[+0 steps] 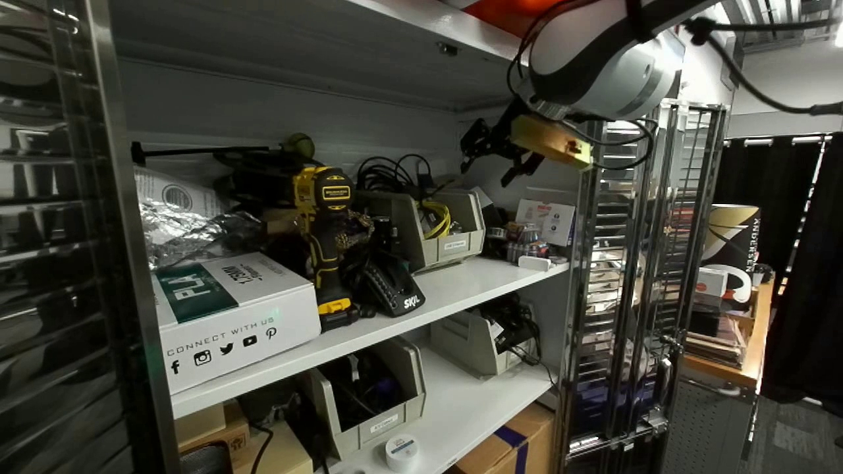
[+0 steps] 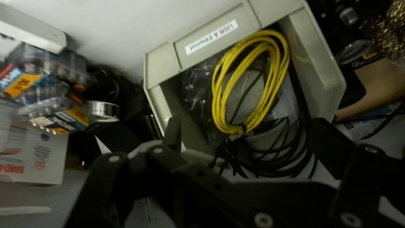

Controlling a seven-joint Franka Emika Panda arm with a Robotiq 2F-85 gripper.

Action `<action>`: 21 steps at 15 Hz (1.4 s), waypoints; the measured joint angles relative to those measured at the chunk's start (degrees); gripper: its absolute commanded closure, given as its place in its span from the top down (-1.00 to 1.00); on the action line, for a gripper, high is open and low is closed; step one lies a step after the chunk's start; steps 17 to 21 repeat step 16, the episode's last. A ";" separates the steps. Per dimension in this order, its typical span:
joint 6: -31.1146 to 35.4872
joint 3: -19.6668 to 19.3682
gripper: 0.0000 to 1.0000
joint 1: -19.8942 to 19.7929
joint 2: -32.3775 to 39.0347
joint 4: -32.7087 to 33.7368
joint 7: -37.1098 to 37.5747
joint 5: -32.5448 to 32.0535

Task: Put the yellow cable inside the compartment.

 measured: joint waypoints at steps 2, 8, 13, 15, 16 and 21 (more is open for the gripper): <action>-8.18 -1.02 1.00 0.33 -5.03 -2.80 -1.79 1.64; -39.55 -3.56 1.00 1.18 -17.30 -7.08 -7.08 6.06; -61.88 -6.04 1.00 1.24 -23.41 -6.90 -10.97 6.09; -67.70 -7.13 1.00 1.24 -24.62 -6.23 -13.69 6.23; -69.30 -7.56 1.00 1.24 -24.94 -5.86 -14.73 6.27; -69.30 -7.56 1.00 1.24 -24.94 -5.86 -14.73 6.27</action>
